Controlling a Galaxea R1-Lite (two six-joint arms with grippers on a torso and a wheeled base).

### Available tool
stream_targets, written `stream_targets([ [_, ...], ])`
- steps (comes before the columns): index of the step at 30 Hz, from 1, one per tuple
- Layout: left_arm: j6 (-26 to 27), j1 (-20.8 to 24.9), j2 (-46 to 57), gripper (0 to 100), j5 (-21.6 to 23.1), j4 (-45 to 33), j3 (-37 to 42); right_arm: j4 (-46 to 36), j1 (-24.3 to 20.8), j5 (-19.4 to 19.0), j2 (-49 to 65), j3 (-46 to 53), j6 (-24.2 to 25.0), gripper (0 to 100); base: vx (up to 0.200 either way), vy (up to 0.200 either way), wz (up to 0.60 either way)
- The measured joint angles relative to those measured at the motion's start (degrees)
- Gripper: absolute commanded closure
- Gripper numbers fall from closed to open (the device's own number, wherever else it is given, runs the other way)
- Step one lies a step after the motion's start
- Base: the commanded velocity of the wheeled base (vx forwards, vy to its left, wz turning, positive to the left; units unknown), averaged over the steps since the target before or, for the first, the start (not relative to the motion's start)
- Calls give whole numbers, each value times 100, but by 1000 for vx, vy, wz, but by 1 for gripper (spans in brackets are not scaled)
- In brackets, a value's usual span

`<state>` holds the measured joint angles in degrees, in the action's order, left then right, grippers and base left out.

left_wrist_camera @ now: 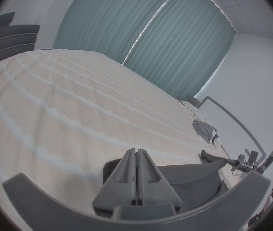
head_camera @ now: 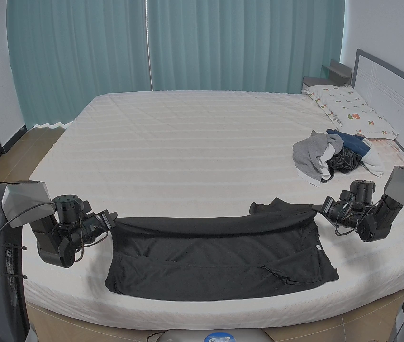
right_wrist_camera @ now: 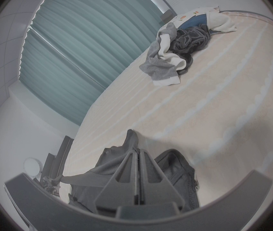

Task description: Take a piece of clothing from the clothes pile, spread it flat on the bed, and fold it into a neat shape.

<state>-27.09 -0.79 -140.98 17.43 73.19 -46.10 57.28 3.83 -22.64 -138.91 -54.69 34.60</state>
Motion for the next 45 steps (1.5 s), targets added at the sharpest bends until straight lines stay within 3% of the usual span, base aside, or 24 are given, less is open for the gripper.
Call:
stream_targets([
  [9, 1343, -107, 107, 100, 343, -52, 686, 184, 118, -517, -10, 613, -536, 100, 0, 0, 0],
  [21, 2315, -238, 72, 100, 697, -55, 1187, 474, 247, -703, -6, 1213, -701, 100, 0, 0, 0],
  [32, 2676, -260, -99, 100, 733, -17, 1318, 499, 300, -703, -34, 1606, -1295, 100, 0, 0, 0],
  [45, 2704, -240, -257, 100, 736, -4, 1358, 488, 352, -680, -122, 1693, -1437, 100, 0, 0, 0],
])
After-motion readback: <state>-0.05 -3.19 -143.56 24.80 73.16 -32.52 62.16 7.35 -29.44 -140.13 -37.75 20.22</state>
